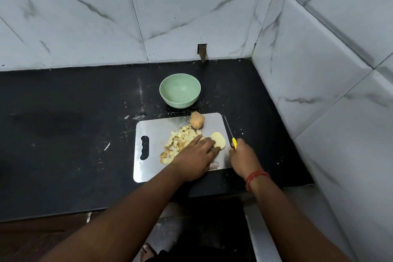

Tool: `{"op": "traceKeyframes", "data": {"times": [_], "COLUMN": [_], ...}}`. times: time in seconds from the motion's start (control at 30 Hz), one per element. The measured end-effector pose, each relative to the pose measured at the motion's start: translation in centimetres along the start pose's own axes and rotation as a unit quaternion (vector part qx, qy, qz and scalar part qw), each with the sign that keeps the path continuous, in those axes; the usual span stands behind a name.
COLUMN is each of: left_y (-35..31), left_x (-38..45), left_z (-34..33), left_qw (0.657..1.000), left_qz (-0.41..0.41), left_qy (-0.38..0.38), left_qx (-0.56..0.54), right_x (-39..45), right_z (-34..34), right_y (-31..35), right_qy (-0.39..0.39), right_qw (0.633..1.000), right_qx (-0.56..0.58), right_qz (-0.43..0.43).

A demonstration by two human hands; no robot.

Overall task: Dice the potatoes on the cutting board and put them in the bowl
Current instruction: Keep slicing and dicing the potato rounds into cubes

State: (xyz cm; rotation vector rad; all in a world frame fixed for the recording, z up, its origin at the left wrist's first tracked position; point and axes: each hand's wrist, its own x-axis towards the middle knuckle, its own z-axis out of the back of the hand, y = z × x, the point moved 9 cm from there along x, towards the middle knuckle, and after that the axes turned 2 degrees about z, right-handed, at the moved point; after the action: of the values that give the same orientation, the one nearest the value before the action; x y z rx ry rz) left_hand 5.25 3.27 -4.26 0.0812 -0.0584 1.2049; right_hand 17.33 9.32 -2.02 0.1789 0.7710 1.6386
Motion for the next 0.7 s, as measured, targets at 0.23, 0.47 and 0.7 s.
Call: {"op": "traceKeyframes", "data": {"times": [0.23, 0.47, 0.7], "left_y": [0.2, 0.2, 0.3], "left_x": [0.4, 0.8, 0.8], "left_z": [-0.3, 0.0, 0.2], "left_qw": [1.0, 0.999, 0.999], "left_qz": [-0.011, -0.036, -0.032], "left_qy": [0.026, 0.011, 0.002], "left_qx": [0.014, 0.019, 0.03], "right_x": [-0.5, 0.2, 0.0], "right_z": [-1.3, -2.6, -2.5], "right_y": [1.0, 1.3, 2.4], "right_qy": [0.076, 0.134, 0.127], "right_qw": [0.99, 0.969, 0.974], "right_qx": [-0.115, -0.182, -0.189], "right_qz": [-0.022, -0.099, -0.013]}}
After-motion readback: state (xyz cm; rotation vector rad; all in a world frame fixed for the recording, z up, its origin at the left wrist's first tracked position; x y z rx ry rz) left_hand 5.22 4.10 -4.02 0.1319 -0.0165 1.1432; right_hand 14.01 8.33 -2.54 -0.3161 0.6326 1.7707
